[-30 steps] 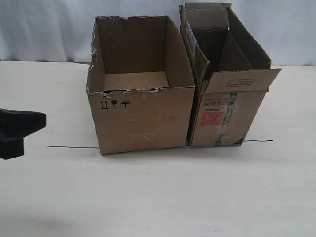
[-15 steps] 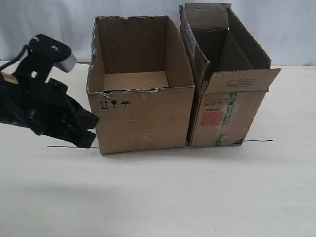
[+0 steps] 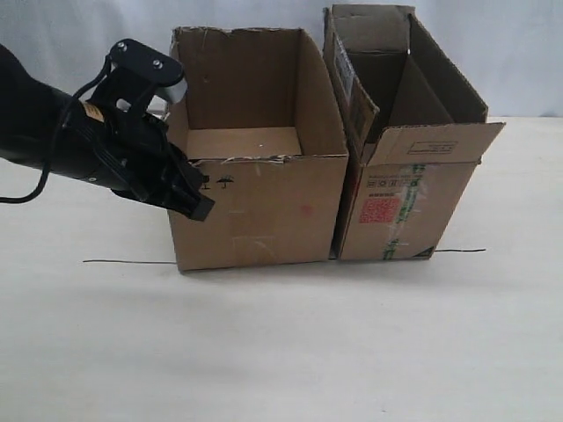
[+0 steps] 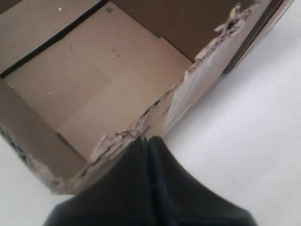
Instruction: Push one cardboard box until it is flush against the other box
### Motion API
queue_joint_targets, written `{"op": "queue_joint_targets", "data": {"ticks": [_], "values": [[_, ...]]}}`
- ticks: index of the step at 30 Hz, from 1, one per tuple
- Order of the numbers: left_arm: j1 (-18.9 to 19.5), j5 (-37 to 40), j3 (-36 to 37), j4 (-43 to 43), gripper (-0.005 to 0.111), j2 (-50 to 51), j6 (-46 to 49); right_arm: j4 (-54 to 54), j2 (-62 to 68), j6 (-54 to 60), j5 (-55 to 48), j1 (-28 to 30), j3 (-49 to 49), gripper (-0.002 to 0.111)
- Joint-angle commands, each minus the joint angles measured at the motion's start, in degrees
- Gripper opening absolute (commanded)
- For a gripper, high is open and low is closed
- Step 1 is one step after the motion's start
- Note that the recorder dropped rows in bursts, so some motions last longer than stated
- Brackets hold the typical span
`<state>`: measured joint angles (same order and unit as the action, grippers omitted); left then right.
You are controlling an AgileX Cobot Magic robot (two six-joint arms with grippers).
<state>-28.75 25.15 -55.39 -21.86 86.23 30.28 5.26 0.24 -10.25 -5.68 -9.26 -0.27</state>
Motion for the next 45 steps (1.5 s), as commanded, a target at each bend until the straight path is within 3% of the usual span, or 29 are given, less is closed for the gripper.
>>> {"op": "queue_joint_targets", "data": {"ticks": [1, 19, 29, 32, 38, 41, 45], "values": [[-0.31, -1.40, -0.34, 0.62, 0.000, 2.04, -0.35, 0.29, -0.24, -0.02, -0.17, -0.16, 0.27, 0.005], [-0.31, -3.82, -0.34, 1.02, 0.000, 1.79, -0.35, 0.29, -0.24, -0.02, -0.17, -0.16, 0.27, 0.005], [-0.17, -3.64, -0.34, -1.93, 0.000, -12.37, -0.35, 0.29, -0.24, -0.02, -0.17, -0.16, 0.27, 0.005], [4.19, -4.96, -0.23, -1.62, 0.000, -15.24, -1.26, 0.29, -0.24, -0.02, -0.17, -0.16, 0.27, 0.005], [20.71, -5.17, -0.11, -8.33, 0.000, -10.22, -1.17, 0.29, -0.24, -0.02, -0.17, -0.16, 0.27, 0.005], [26.03, -3.14, -0.11, -22.22, 0.000, -4.54, 9.60, 0.29, -0.24, -0.02, -0.17, -0.16, 0.27, 0.005], [28.75, 3.67, -0.11, -44.74, 0.000, 3.03, 30.28, 0.29, -0.24, -0.02, -0.17, -0.16, 0.27, 0.005]]}}
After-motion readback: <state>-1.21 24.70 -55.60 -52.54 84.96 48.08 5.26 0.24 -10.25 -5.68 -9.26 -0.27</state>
